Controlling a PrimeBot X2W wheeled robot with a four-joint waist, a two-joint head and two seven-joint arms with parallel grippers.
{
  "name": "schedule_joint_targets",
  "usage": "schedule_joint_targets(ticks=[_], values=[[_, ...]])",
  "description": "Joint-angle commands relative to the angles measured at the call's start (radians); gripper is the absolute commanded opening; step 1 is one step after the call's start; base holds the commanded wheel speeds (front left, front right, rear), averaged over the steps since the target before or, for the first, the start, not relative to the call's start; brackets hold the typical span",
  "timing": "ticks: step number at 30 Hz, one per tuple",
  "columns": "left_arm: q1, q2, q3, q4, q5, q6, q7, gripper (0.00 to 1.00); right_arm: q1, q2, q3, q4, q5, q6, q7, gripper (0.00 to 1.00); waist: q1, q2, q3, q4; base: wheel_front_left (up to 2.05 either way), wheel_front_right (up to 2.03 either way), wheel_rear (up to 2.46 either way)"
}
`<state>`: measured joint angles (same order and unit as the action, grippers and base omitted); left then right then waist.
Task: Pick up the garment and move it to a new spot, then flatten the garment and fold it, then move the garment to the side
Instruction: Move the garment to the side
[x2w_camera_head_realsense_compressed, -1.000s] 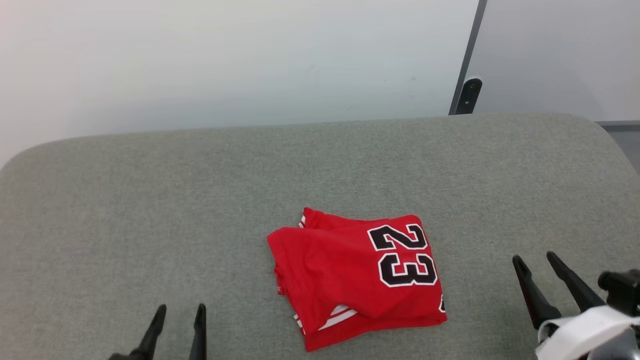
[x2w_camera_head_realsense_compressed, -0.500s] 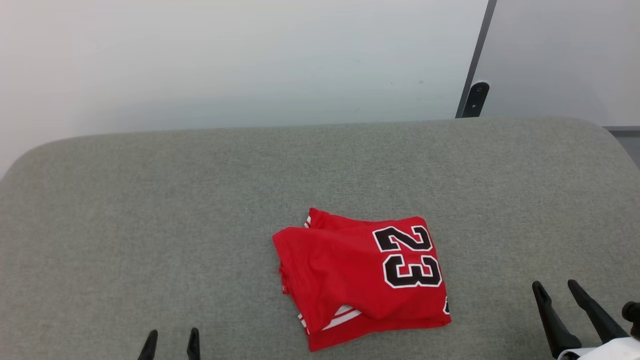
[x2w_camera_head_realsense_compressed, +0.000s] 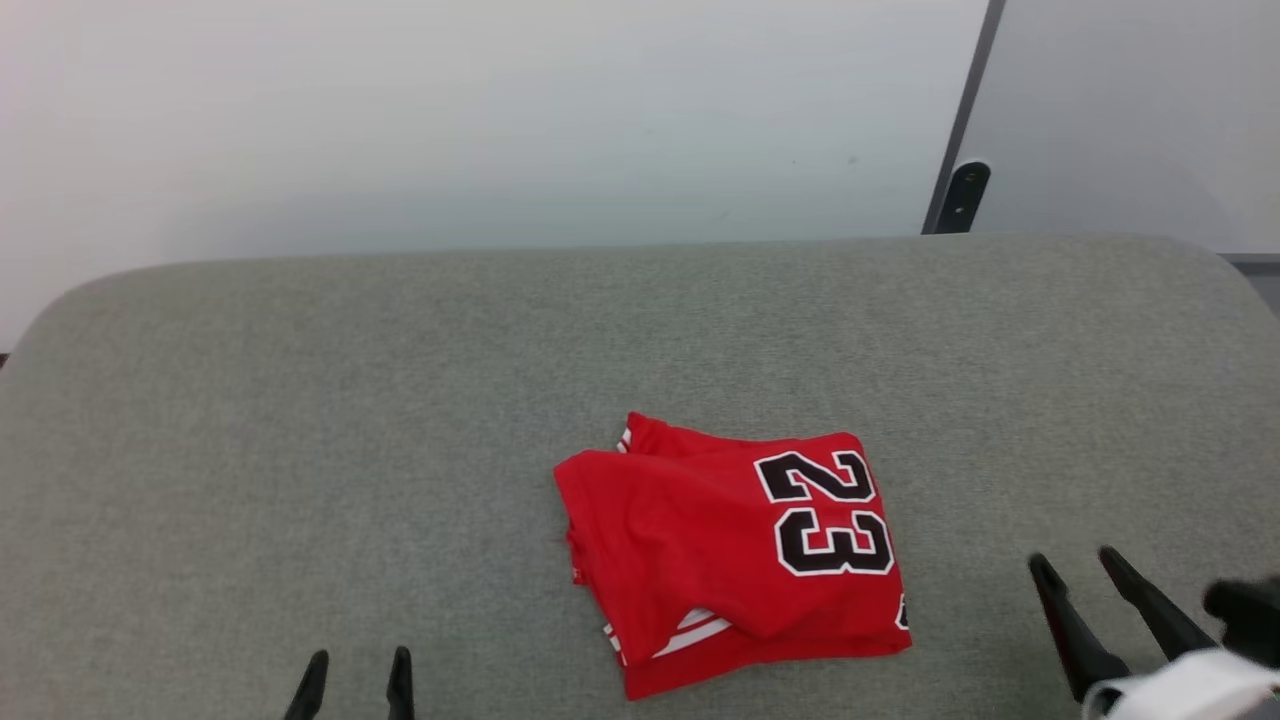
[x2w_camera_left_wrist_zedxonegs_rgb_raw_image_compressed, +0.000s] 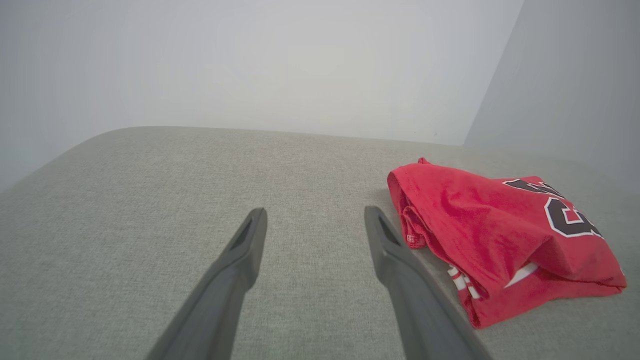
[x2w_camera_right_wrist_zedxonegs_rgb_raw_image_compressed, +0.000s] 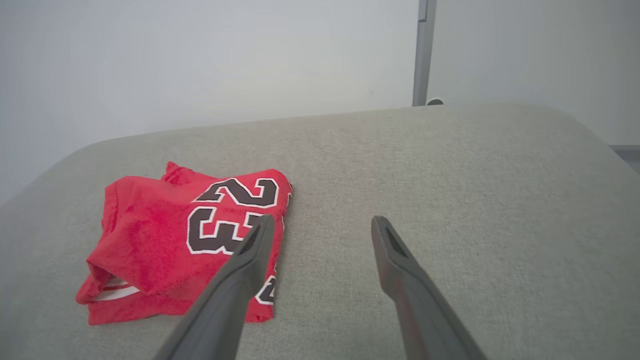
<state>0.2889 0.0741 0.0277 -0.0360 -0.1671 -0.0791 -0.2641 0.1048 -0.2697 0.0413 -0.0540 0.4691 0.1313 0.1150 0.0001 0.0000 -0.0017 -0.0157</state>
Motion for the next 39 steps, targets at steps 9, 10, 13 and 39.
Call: schedule_joint_targets(ticks=[9,10,13,39], values=[[-0.075,-0.009,-0.018,0.01,-0.012,-0.003,0.0,1.0,-0.273,-0.039,0.177,0.095,-0.011,-0.001,0.251,1.0,-0.0001,0.0,0.079,0.066,0.0,0.0,0.0],[-0.085,-0.009,-0.019,0.012,-0.013,-0.003,0.0,1.0,-0.304,-0.045,0.193,0.107,-0.009,-0.001,0.289,1.0,-0.0001,0.0,0.089,0.073,0.0,0.0,0.0],[-0.116,-0.013,-0.024,0.021,-0.017,-0.004,0.0,1.0,-0.382,-0.07,0.235,0.143,-0.007,-0.001,0.425,1.0,-0.0001,0.0,0.123,0.094,0.0,0.0,0.0],[-0.271,-0.024,-0.104,0.093,-0.048,-0.011,0.0,1.0,-0.473,-0.023,0.306,0.364,0.024,0.003,0.765,0.16,-0.0001,0.0,0.268,0.179,0.0,0.0,0.0]])
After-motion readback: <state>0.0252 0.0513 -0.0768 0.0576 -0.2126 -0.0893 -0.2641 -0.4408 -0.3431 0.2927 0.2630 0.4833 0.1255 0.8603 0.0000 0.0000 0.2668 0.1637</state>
